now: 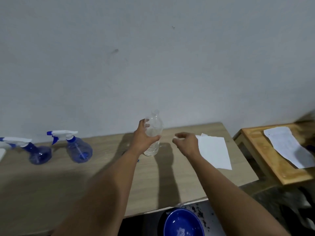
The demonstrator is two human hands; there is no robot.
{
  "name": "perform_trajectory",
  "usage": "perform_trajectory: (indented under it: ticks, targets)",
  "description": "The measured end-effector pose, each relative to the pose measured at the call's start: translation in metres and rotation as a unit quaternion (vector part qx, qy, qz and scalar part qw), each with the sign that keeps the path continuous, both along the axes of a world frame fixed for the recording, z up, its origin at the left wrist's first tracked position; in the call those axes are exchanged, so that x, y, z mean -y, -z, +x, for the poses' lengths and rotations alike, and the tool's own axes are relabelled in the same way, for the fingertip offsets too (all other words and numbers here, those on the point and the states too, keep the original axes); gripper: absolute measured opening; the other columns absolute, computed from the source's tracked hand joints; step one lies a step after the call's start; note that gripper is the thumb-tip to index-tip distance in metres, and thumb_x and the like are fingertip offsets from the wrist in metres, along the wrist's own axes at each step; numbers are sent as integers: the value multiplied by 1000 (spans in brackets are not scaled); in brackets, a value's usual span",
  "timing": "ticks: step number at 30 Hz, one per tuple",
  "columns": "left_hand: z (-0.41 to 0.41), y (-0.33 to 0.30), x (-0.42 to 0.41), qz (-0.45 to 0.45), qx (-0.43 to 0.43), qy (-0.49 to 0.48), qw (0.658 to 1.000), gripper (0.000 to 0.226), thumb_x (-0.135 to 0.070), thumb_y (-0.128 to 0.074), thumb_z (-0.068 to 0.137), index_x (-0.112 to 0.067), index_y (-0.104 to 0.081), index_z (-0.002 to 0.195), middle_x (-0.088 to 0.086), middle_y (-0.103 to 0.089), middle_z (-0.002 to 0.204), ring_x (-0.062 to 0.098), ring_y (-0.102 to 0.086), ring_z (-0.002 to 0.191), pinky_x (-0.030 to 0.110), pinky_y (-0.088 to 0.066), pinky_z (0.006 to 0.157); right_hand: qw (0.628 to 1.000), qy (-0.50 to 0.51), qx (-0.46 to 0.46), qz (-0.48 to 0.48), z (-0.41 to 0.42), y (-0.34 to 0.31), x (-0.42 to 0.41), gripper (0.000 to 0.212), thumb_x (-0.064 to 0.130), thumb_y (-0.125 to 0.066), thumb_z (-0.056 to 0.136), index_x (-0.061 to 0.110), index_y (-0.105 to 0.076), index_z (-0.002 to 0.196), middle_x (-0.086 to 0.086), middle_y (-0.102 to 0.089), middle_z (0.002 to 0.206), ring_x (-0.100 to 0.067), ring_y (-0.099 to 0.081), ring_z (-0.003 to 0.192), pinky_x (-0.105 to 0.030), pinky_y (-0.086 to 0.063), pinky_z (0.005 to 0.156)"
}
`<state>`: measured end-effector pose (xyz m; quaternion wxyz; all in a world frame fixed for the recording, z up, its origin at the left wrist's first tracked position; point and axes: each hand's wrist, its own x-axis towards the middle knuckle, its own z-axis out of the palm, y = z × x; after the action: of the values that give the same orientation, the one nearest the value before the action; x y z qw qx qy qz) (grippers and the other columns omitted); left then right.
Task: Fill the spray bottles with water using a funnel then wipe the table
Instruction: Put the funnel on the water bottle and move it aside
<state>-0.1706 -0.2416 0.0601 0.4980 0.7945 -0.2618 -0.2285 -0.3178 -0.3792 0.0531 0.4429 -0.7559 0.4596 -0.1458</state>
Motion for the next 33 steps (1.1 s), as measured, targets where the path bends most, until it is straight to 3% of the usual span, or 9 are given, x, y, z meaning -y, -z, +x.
perform_trajectory:
  ticks: [2, 5, 8, 13, 16, 21, 25, 30, 33]
  targets:
    - [-7, -7, -6, 15, 7, 5, 1000, 80, -37, -87, 70, -35, -39, 134, -14, -56, 128, 8, -56, 115, 20, -40, 78, 995, -1, 95, -1, 19, -40, 6, 33, 24, -78, 78, 16, -81, 110, 6, -79, 103, -16, -76, 96, -42, -61, 97]
    - [-18, -12, -17, 24, 12, 8, 1000, 77, -36, -87, 71, -34, -40, 132, -13, -56, 127, 9, -57, 113, 17, -40, 75, 979, -74, 188, -10, 42, -93, 0, 30, 18, -84, 82, 16, -80, 111, 8, -78, 101, -9, -75, 89, -32, -62, 89]
    - [-26, -10, -29, 15, 0, 9, 1000, 77, -32, -89, 69, -33, -41, 130, -8, -56, 127, 13, -57, 116, 28, -48, 84, 968, -196, 145, -67, 46, -122, -13, 27, 17, -83, 85, 15, -81, 112, 12, -76, 98, -2, -69, 83, -16, -52, 77]
    - [-36, -7, -42, 18, -11, 0, 1000, 78, -38, -90, 65, -42, -40, 125, -15, -56, 126, 10, -56, 113, 41, -53, 72, 943, -307, 49, -116, 35, -130, -25, 28, 13, -82, 88, 12, -79, 116, 4, -78, 108, -5, -71, 98, -4, -49, 80]
    - [-38, -4, -45, 16, -6, 2, 1000, 81, -39, -91, 64, -40, -40, 127, -14, -57, 126, 10, -58, 113, 36, -50, 77, 941, -311, 48, -121, 29, -126, -26, 30, 13, -83, 88, 14, -79, 117, 2, -79, 114, -8, -72, 104, -2, -49, 82]
    - [-39, 1, -43, 32, 3, 11, 999, 85, -40, -90, 63, -40, -39, 131, -13, -57, 127, 11, -58, 116, 29, -45, 92, 951, -279, 57, -119, 25, -118, -34, 35, 26, -89, 84, 15, -80, 115, 5, -73, 105, -12, -69, 99, -28, -56, 92]
    - [-38, 3, -39, 40, 1, 8, 999, 89, -45, -89, 59, -43, -37, 130, -14, -56, 127, 12, -57, 118, 40, -49, 99, 970, -188, 78, -132, 31, -106, -42, 40, 42, -95, 71, 12, -72, 84, 0, -71, 81, -12, -63, 73, -32, -54, 70]
    - [-37, 5, -41, 27, -9, 9, 1000, 83, -39, -91, 65, -39, -38, 128, -10, -56, 128, 13, -55, 121, 35, -47, 98, 957, -249, 124, -88, 24, -89, -46, 31, 34, -78, 93, 22, -75, 122, 3, -70, 116, -15, -67, 104, -29, -53, 91]
    - [-40, 4, -41, 36, 3, 8, 999, 84, -41, -89, 67, -38, -36, 132, -12, -55, 130, 11, -54, 121, 34, -46, 97, 964, -190, 169, -78, 25, -81, -52, 24, 34, -86, 85, 19, -76, 102, 6, -75, 98, -11, -69, 93, -27, -55, 83]
